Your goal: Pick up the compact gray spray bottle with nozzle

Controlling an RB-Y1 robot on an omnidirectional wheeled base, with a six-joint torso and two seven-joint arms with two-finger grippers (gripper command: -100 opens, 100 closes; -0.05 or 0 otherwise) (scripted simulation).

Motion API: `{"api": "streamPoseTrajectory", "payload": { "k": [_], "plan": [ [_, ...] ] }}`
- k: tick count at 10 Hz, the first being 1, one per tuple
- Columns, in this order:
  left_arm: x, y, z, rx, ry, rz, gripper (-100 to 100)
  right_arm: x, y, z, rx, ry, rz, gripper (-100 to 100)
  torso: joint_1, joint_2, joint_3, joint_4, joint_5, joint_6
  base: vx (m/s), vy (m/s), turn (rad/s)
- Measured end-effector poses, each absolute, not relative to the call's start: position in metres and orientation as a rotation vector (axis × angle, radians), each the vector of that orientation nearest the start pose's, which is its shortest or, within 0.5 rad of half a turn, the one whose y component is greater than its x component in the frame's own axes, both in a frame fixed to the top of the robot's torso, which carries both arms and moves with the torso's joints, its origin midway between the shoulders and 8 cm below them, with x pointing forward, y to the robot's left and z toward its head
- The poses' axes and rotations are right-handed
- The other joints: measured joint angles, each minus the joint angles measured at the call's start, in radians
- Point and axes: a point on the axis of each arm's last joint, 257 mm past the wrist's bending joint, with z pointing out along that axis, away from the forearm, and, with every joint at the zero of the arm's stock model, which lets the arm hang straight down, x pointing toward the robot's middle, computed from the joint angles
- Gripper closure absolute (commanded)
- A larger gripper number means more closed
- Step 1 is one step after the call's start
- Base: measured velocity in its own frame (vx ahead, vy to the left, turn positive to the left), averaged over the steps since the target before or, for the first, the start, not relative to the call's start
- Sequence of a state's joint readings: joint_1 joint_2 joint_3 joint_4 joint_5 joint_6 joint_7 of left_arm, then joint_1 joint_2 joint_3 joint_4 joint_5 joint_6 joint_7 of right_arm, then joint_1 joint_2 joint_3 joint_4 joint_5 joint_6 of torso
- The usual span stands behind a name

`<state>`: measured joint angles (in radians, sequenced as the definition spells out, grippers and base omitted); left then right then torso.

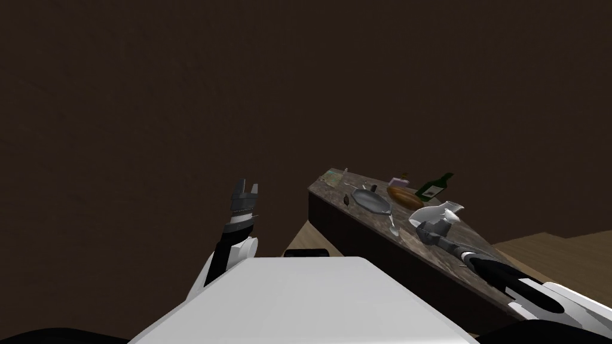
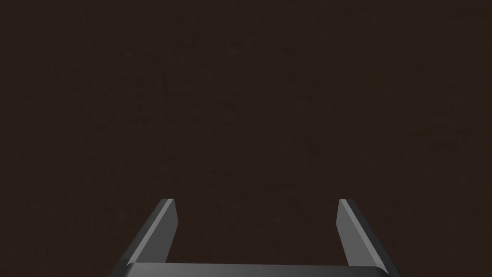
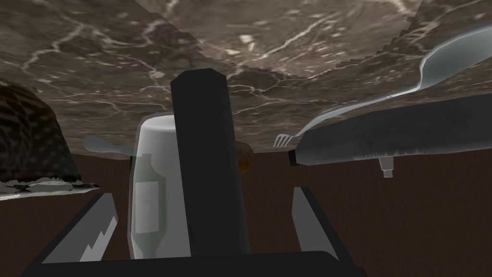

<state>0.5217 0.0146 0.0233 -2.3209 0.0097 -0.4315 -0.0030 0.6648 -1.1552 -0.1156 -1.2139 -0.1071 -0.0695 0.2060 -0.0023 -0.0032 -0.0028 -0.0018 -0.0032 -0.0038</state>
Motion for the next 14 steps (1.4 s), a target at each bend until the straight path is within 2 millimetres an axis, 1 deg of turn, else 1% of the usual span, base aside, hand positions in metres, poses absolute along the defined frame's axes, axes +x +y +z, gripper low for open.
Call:
{"api": "streamPoseTrajectory", "payload": {
  "k": [1,2,3,4,5,6,7,9,10,12,13,14],
  "plan": [
    [0.344,0.289,0.023,-0.687,0.649,-1.264,0,0.224,-0.764,-0.285,0.714,2.025,-0.339,-100,0.001,0.001,0.001,0.000,0.001,0.002,-0.025,0.044,-0.041],
    [0.344,0.289,0.023,-0.688,0.649,-1.266,0,0.218,-0.773,-0.284,0.725,2.021,-0.351,-100,0.001,0.001,0.001,0.001,0.000,0.002,-0.015,0.014,-0.033],
    [0.344,0.289,0.023,-0.688,0.650,-1.266,0,0.205,-0.786,-0.285,0.745,2.021,-0.384,-100,0.001,0.001,0.001,0.001,0.000,0.002,-0.062,0.066,0.361],
    [0.345,0.288,0.023,-0.687,0.650,-1.268,0,0.201,-0.794,-0.280,0.759,2.005,-0.383,-100,0.005,0.002,0.001,0.001,0.001,-0.002,-0.058,0.074,0.194],
    [0.345,0.288,0.023,-0.688,0.650,-1.269,0,0.199,-0.800,-0.277,0.764,1.992,-0.383,-100,0.008,0.002,0.002,0.001,0.002,-0.001,-0.015,0.051,-0.036],
    [0.345,0.287,0.022,-0.689,0.651,-1.270,0,0.187,-0.808,-0.275,0.778,1.987,-0.403,-100,0.010,0.001,0.001,0.002,0.002,-0.001,0.006,0.024,-0.044],
    [0.345,0.287,0.022,-0.690,0.653,-1.271,0,0.180,-0.819,-0.273,0.792,1.986,-0.431,-100,0.011,-0.001,0.000,0.002,0.002,-0.003,-0.010,0.084,0.354],
    [0.346,0.284,0.021,-0.690,0.656,-1.281,0,0.175,-0.831,-0.262,0.806,1.952,-0.428,-100,0.024,-0.001,0.001,0.003,0.004,-0.013,-0.027,0.062,0.073],
    [0.346,0.284,0.021,-0.691,0.656,-1.282,0,0.167,-0.840,-0.259,0.815,1.946,-0.446,-100,0.027,-0.001,0.001,0.003,0.005,-0.013,-0.011,0.022,-0.008],
    [0.346,0.283,0.021,-0.691,0.656,-1.283,0,0.149,-0.849,-0.254,0.838,1.942,-0.486,-100,0.026,-0.001,0.001,0.003,0.005,-0.013,0.000,0.000,0.000],
    [0.346,0.283,0.021,-0.691,0.656,-1.283,0,0.146,-0.852,-0.254,0.841,1.941,-0.492,-100,0.026,-0.002,0.001,0.003,0.005,-0.013,-0.050,0.073,0.355],
    [0.346,0.283,0.021,-0.690,0.656,-1.285,0,0.151,-0.856,-0.247,0.842,1.922,-0.479,-100,0.031,-0.001,0.001,0.003,0.006,-0.016,-0.041,0.100,0.182]
  ]
}}
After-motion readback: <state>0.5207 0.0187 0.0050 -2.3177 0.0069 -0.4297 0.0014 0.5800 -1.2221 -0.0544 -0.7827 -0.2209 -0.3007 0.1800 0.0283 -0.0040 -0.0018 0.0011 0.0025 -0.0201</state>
